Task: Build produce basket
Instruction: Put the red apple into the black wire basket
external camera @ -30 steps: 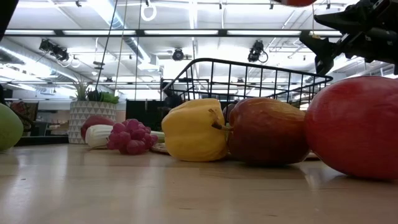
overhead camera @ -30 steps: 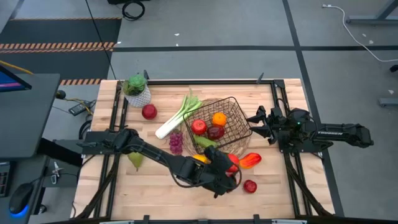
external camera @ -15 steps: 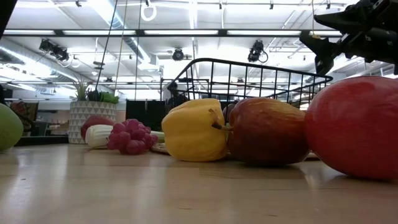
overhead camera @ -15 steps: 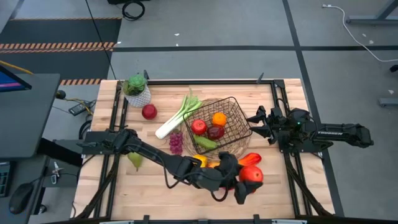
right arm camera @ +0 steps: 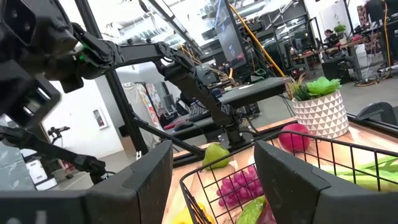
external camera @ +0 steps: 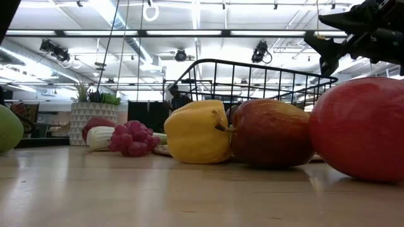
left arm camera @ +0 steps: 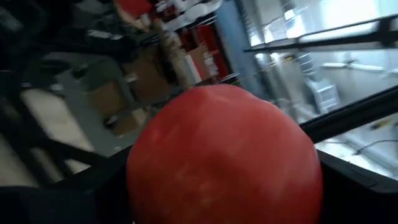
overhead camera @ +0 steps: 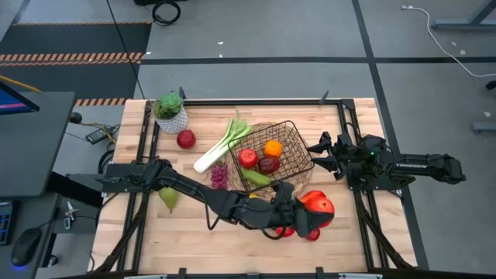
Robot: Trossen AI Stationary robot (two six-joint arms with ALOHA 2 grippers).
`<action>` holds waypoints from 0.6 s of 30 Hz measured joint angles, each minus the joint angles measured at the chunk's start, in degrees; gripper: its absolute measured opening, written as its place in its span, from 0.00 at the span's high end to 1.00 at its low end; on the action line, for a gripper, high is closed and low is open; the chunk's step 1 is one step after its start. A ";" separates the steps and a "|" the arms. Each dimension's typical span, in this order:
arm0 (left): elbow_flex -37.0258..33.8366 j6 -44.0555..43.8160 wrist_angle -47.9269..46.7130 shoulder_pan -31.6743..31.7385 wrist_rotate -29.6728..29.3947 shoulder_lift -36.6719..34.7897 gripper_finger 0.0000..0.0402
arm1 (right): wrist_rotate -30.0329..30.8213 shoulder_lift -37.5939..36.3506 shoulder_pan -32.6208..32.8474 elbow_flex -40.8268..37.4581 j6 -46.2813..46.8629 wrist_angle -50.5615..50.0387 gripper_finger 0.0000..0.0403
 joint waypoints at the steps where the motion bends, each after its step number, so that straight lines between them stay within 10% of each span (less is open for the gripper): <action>1: 0.00 -0.10 1.47 -0.10 -0.01 0.00 0.12 | 0.01 0.00 0.00 -0.01 0.00 -0.01 0.43; 18: 0.00 0.40 5.57 -0.06 -1.65 -0.04 0.12 | 0.02 0.00 0.00 0.01 0.00 -0.01 0.43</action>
